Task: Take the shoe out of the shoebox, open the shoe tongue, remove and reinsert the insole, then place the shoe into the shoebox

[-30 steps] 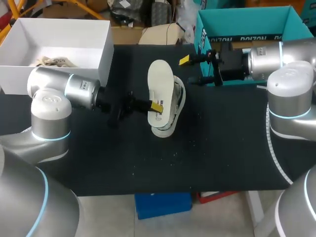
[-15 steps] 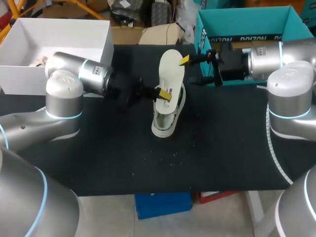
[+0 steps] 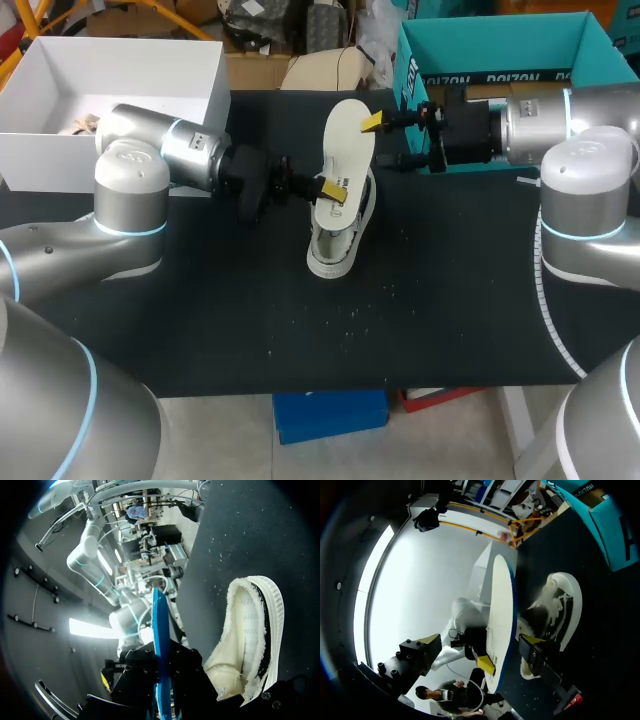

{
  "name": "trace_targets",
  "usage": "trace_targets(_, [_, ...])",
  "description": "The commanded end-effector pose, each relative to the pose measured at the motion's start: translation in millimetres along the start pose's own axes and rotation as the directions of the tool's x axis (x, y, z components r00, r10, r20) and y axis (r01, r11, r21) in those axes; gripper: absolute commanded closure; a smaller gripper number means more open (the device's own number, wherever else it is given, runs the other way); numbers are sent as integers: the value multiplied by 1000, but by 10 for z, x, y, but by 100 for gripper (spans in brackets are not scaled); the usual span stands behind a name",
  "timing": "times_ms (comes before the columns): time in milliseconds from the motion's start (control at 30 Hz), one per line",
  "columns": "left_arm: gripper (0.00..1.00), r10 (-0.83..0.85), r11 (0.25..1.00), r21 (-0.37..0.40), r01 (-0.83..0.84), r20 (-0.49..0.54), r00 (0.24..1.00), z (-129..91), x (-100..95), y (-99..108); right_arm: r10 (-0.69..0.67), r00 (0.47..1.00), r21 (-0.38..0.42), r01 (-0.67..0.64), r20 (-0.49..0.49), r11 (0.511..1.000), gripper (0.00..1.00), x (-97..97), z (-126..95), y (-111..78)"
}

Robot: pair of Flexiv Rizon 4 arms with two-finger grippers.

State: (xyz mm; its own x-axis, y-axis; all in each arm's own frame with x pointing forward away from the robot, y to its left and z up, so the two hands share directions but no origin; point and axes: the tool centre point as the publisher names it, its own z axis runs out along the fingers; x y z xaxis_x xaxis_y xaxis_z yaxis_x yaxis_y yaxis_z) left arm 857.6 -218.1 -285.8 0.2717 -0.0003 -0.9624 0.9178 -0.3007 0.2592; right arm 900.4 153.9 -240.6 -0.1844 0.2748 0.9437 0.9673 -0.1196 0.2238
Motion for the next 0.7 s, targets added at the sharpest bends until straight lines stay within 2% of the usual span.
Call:
trace_targets(33, [100, 3, 1000, -4, -3, -3, 1000, 10, 0, -9, -5, 998, 15, 6, -68, 1000, 22, -130, 102, 13])
trace_targets(67, [100, 3, 1000, -4, -3, -3, 1000, 10, 0, -9, -5, 997, 22, 7, -82, 1000, 17, -143, 125, 5])
trace_targets(100, [100, 3, 1000, -4, -3, -3, 1000, 10, 0, -9, -5, 996, 25, 7, -87, 1000, 19, -157, 149, -4])
trace_targets(233, [100, 3, 1000, -4, -3, -3, 1000, 10, 0, -9, 6, 994, 34, -2, -109, 999, 40, -197, 238, -48])
trace_targets(333, [100, 3, 1000, -4, -3, -3, 1000, 10, 0, -9, 14, 991, 31, -10, -130, 999, 38, -233, 293, -82])
trace_targets(400, [100, 3, 1000, -4, -3, -3, 1000, 10, 0, -9, 22, 990, 24, -19, -142, 1000, 45, -257, 319, -104])
trace_targets(500, [100, 3, 1000, -4, -3, -3, 1000, 10, 0, -9, 41, 989, 17, -39, -141, 999, 42, -276, 351, -123])
trace_targets(700, [100, 3, 1000, -4, -3, -3, 1000, 10, 0, -9, 43, 988, 15, -42, -145, 999, 47, -293, 364, -107])
